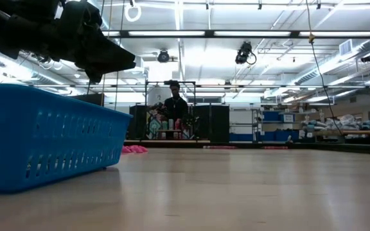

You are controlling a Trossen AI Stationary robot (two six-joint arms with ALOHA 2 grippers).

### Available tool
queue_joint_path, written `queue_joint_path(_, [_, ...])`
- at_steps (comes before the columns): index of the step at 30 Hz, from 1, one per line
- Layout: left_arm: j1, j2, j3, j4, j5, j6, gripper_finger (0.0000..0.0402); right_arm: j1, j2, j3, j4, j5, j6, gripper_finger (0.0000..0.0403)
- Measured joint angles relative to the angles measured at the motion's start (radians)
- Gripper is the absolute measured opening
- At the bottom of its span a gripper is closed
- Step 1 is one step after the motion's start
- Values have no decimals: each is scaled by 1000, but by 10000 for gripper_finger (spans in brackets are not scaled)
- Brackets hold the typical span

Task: Sort crayons
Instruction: Put the red crayon into the right blue bin

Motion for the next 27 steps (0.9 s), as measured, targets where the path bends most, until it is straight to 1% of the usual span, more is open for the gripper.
queue_joint_path(5, [0, 0, 0, 0, 0, 0, 149, -4, 0, 0, -4, 0, -2, 71])
queue_joint_path(8, [0, 0, 0, 0, 0, 0, 149, -6, 0, 1, -22, -17, -2, 91])
queue_joint_path(12, [0, 0, 0, 0, 0, 0, 149, -13, 1, 40, -100, -20, -8, 113])
queue_joint_path(15, [0, 0, 0, 0, 0, 0, 149, -23, -5, 86, -186, 58, -16, 119])
queue_joint_path(18, [0, 0, 0, 0, 0, -3, 149, -50, -31, 90, -241, 110, -33, 119])
queue_joint_path(23, [0, 0, 0, -5, 3, -5, 149, -131, -69, 43, -248, 175, -95, 117])
queue_joint_path(26, [0, 0, 0, -8, 3, -5, 149, -187, -73, 17, -248, 206, -170, 117])
queue_joint_path(27, [0, 0, 0, -12, 4, -5, 149, -207, -73, 14, -247, 231, -197, 117])
